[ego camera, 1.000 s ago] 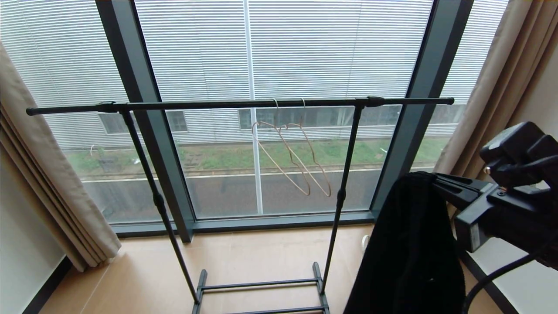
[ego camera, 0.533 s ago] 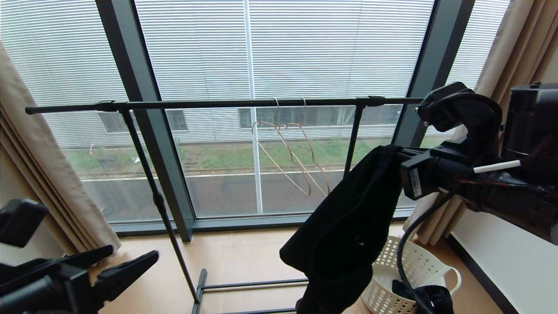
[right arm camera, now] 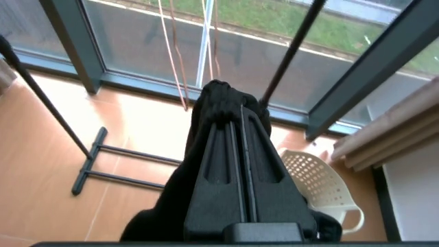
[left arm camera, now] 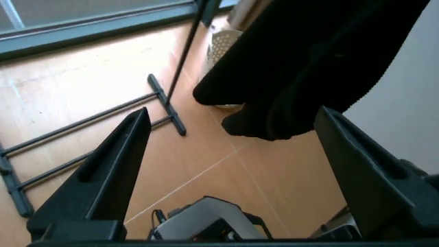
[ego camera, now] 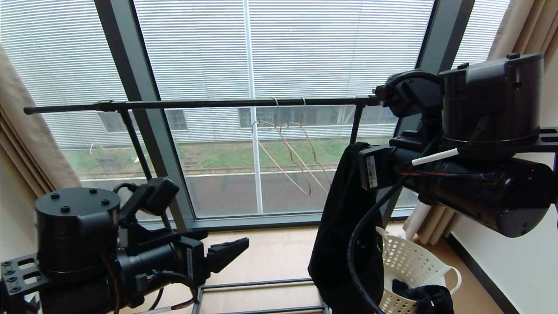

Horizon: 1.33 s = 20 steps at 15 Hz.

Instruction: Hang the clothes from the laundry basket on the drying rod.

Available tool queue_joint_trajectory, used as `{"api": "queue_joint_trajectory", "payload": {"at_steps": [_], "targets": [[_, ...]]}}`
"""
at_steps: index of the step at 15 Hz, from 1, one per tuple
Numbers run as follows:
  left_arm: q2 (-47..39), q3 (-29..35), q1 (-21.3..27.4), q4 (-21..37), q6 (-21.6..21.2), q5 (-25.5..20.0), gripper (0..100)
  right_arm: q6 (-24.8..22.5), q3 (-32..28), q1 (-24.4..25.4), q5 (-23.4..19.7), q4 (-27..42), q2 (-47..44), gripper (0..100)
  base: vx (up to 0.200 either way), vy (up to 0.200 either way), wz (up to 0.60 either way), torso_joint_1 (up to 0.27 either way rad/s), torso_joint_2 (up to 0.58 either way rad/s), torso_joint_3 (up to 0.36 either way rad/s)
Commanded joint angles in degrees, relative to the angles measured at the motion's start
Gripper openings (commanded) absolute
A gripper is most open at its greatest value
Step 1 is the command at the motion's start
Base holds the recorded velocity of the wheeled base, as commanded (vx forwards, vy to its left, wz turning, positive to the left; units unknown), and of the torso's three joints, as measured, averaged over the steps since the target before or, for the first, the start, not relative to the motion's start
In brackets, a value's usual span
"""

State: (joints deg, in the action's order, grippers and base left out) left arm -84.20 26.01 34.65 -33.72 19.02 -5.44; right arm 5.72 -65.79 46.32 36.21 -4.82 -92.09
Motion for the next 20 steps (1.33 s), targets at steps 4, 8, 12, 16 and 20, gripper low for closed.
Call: {"api": "queue_joint_trajectory", "payload": {"at_steps": [4, 8, 12, 16, 20], "targets": [[-7.65, 3.16, 6.84, -1.61, -0.12, -0.01, 100, 0.08, -2.06, 1.75, 1.59, -0.19, -1.69, 0, 0.000, 0.000, 0.00, 0.000, 0.00, 0.000], [-14.85, 6.59, 6.93, -2.14, 0.05, 0.08, 100, 0.26, -3.73, 4.21, 1.59, -0.28, -2.66, 0, 0.000, 0.000, 0.00, 0.000, 0.00, 0.000], [-22.50, 9.49, 7.01, -3.37, 0.05, 0.43, 100, 1.23, -5.05, 6.06, 1.59, -0.37, -3.45, 0, 0.000, 0.000, 0.00, 0.000, 0.00, 0.000], [-26.81, 10.20, 7.72, -3.37, 0.23, 2.98, 100, 1.93, -5.14, 6.06, 4.49, -0.28, -3.80, 0, 0.000, 0.000, 0.00, 0.000, 0.00, 0.000], [-26.37, 7.74, 9.91, -3.37, 0.23, 7.72, 100, 2.10, -5.31, 5.09, 6.95, -0.37, -3.63, 0, 0.000, 0.000, 0.00, 0.000, 0.00, 0.000]]}}
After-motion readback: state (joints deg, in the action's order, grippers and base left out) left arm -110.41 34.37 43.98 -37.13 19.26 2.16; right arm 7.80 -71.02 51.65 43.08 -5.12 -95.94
